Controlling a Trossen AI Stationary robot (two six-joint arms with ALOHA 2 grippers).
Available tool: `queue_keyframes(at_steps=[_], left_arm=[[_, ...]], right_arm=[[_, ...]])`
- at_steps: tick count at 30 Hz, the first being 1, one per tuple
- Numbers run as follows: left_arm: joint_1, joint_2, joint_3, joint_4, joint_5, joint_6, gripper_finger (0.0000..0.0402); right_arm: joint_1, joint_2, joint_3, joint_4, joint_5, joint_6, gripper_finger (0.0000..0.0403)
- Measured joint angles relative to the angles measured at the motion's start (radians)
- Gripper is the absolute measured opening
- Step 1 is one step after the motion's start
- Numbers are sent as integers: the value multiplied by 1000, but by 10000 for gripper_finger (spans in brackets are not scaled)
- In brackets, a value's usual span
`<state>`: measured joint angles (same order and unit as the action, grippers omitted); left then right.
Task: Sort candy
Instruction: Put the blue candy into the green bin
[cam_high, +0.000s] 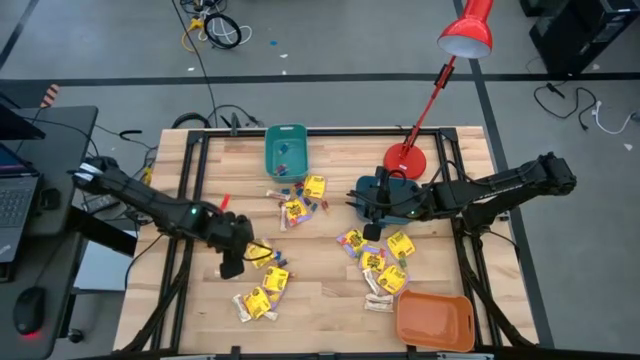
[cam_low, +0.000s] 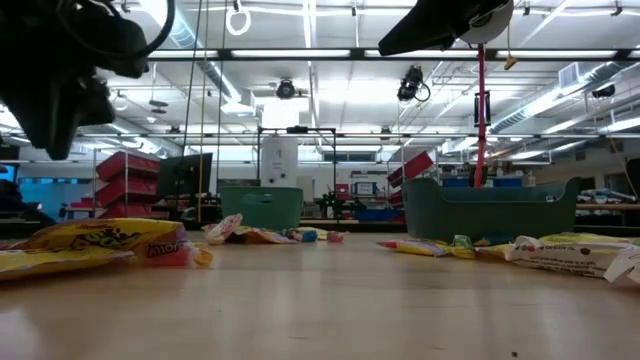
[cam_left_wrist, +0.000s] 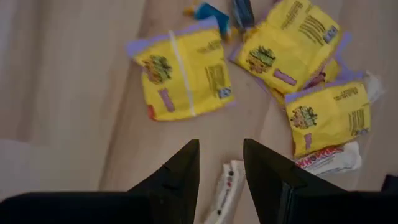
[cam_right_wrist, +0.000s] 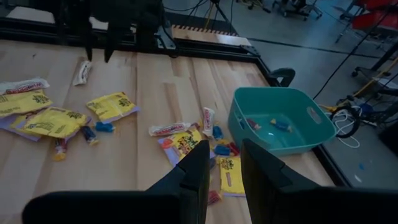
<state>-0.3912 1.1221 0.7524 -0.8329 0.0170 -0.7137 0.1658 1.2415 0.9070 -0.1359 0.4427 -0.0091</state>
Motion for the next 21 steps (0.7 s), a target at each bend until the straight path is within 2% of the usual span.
queue_keyframes(at_steps=[8, 17, 21], left_arm=[[-89, 0, -84, 221, -6, 1, 127], [-91, 48, -119, 455, -281, 83, 127], [-81, 98, -119, 529, -315, 132, 127]], right_arm=[[0, 0, -55, 58, -1, 7, 77], [0, 0, -106, 121, -1, 17, 77], [0, 0, -106, 159, -1, 9, 77]])
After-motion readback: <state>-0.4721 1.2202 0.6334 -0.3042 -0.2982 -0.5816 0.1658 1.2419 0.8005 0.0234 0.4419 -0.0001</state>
